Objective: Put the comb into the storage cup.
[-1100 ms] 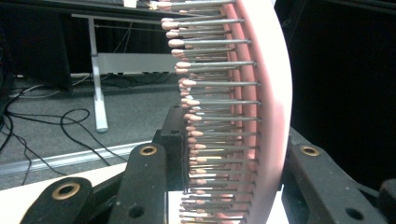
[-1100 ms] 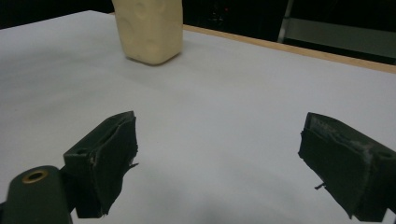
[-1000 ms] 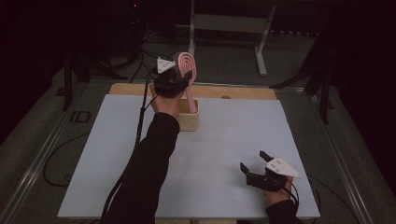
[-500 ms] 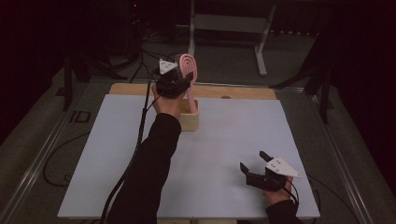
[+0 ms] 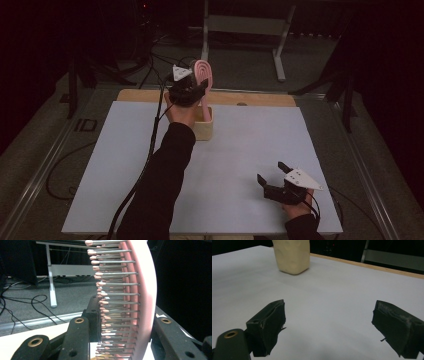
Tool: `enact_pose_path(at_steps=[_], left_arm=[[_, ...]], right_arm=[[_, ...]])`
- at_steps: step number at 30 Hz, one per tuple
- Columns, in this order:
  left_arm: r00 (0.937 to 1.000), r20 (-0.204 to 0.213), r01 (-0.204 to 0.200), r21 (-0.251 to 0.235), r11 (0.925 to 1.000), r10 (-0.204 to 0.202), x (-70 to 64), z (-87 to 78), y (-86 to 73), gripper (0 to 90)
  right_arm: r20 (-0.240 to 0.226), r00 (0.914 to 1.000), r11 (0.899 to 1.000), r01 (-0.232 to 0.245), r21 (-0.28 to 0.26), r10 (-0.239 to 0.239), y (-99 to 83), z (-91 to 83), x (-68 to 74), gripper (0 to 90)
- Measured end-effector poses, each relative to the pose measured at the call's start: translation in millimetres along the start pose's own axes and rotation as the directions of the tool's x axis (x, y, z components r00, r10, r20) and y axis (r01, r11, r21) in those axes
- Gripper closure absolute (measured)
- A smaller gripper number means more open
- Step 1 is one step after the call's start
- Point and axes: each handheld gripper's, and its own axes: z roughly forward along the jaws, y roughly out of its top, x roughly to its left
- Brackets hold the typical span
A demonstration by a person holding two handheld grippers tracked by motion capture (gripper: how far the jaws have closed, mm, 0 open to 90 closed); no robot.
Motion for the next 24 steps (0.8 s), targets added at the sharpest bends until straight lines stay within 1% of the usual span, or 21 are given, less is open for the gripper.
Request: enact_pose_path(at_steps=[11, 16, 24], left_arm=[[1.0000, -0.002, 0.008, 0.001, 1.0000, -0.008, -0.4, 1.9, -5.5, 63.7], [1.0000, -0.006, 0.004, 0.011, 0.9999, -0.004, -0.2, 3.5, -9.8, 63.6], [0.9999, -0.007, 0.009, 0.024, 0.9997, -0.009, 0.4, 5.5, -15.4, 63.6]], right_arm=[[0.000, 1.0000, 1.000, 0.000, 0.000, 0.000, -0.1, 0.1, 0.1, 11.1], [0.000, 1.0000, 1.000, 0.000, 0.000, 0.000, -0.1, 0.2, 0.3, 11.1], [0.000, 1.0000, 1.000, 0.000, 0.003, 0.000, -0.2, 0.3, 0.4, 11.1]])
